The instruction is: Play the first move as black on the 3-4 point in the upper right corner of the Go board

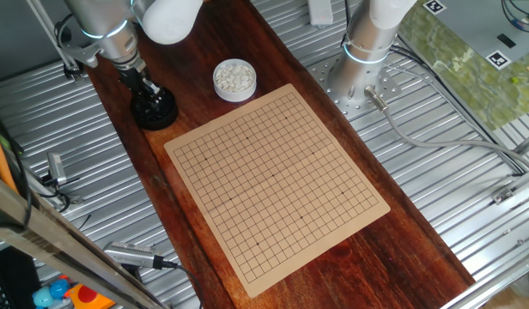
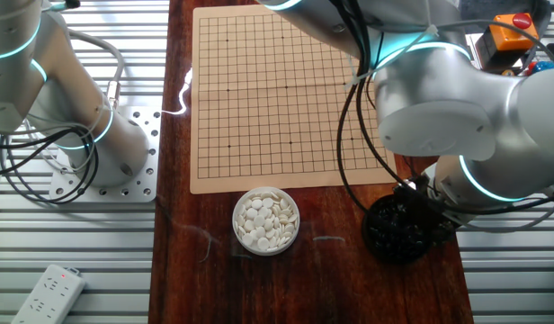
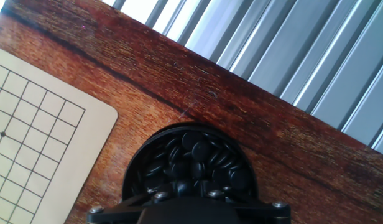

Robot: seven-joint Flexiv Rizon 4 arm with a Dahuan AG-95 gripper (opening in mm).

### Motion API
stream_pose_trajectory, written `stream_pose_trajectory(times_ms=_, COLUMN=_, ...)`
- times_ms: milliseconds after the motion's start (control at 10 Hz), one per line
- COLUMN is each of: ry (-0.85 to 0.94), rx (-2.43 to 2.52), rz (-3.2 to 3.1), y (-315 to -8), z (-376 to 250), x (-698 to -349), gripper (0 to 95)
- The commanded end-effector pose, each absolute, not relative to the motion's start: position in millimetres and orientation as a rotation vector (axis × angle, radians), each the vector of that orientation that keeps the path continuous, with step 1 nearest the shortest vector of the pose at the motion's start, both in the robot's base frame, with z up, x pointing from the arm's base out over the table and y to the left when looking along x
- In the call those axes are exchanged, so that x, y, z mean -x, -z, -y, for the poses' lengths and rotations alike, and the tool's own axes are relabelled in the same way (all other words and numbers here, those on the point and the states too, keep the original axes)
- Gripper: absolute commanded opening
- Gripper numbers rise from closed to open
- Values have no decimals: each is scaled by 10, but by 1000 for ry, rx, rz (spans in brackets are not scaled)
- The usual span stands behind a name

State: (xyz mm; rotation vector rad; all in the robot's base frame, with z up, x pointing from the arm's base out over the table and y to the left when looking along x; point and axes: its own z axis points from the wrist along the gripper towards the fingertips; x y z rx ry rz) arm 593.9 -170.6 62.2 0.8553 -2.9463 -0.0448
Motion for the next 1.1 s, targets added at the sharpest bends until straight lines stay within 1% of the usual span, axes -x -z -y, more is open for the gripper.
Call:
stream_pose_trajectory(times_ms=100, ry=48, rx=-858, rz=2951, y=-603, z=1715, x=-5912, gripper=190)
stream_pose_trajectory(times_ms=800, ry=47, rx=-874, rz=2950, y=-535, z=1781, x=-5751, gripper=190)
stream_pose_trajectory(times_ms=1100, ry=51, rx=-874, rz=2951, y=-533, z=1769, x=-5744, gripper=190)
